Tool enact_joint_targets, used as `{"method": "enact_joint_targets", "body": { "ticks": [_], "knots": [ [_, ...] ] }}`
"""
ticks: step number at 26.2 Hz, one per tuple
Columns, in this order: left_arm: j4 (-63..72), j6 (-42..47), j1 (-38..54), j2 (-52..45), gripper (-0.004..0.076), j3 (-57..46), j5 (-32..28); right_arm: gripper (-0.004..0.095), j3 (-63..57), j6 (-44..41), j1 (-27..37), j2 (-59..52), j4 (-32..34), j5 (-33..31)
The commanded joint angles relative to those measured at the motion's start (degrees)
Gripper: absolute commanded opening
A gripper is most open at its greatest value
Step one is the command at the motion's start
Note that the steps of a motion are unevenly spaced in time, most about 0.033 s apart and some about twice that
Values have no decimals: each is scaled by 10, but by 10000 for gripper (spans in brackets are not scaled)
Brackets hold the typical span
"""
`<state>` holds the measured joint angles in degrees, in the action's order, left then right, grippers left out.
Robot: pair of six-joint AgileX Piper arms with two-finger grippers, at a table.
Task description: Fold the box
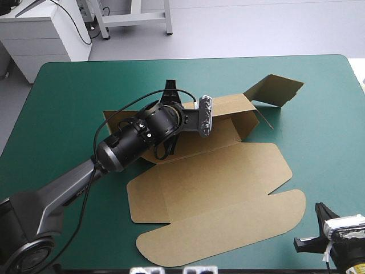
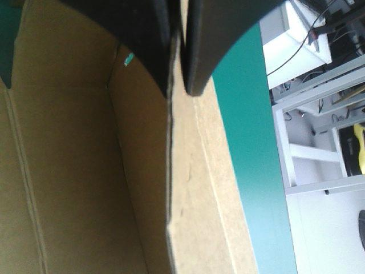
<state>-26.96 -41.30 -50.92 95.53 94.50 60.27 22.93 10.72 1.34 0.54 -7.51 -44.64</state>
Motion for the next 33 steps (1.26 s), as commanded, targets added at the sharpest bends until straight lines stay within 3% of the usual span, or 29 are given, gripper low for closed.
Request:
{"method": "enact_joint_targets", "body": {
  "ticks": [1, 12, 18, 23, 28, 33],
  "knots": [
    [66, -15, -7, -44, -9, -9, 3, -20, 16, 4, 3, 14, -5, 41],
    [131, -43, -7, -124, -8, -81, 51, -20, 16, 4, 3, 14, -5, 41],
    [97, -59, -6, -136, -8, -88, 2, -20, 16, 4, 3, 14, -5, 41],
    [29, -58, -6, -86, -8, -88, -12, -20, 16, 4, 3, 14, -5, 41],
    [-46, -10, -6, -38, -8, -88, -83, -20, 16, 4, 3, 14, -5, 41],
    [-42, 11, -11, -36, -8, -88, -70, -20, 16, 4, 3, 14, -5, 41]
  ]
}}
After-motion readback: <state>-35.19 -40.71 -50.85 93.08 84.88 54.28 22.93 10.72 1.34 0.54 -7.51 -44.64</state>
